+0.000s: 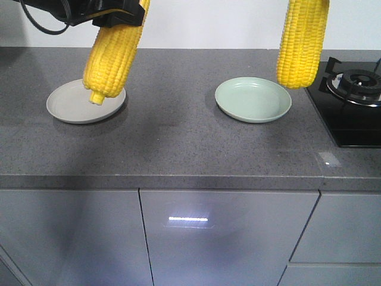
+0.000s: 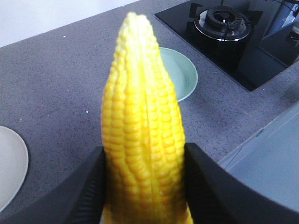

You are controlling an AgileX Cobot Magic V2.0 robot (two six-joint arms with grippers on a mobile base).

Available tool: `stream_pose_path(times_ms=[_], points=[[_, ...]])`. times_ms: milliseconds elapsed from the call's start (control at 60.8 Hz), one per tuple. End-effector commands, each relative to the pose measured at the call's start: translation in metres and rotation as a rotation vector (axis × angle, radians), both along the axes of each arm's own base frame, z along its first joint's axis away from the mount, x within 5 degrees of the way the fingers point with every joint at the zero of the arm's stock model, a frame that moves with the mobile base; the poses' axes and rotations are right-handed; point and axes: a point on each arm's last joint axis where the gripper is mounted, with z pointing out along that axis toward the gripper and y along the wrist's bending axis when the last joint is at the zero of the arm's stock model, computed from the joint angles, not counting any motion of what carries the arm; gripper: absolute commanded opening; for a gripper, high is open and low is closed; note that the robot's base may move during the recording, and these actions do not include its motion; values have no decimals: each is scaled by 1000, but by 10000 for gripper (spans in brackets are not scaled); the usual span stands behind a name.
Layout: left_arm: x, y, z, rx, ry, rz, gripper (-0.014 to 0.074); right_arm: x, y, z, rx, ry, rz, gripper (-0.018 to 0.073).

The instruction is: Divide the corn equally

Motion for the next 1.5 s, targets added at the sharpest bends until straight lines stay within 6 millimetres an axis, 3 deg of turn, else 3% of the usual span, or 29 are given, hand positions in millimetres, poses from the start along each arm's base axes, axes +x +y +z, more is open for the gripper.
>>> stream_pose_path(times_ms=[0,1480], points=[[-12,5,26,-77,-104,10,-6,-15,-2,24,37,-126,-11,-5],[-12,5,26,-77,-104,10,-6,-15,-2,24,37,-126,-10,-5]])
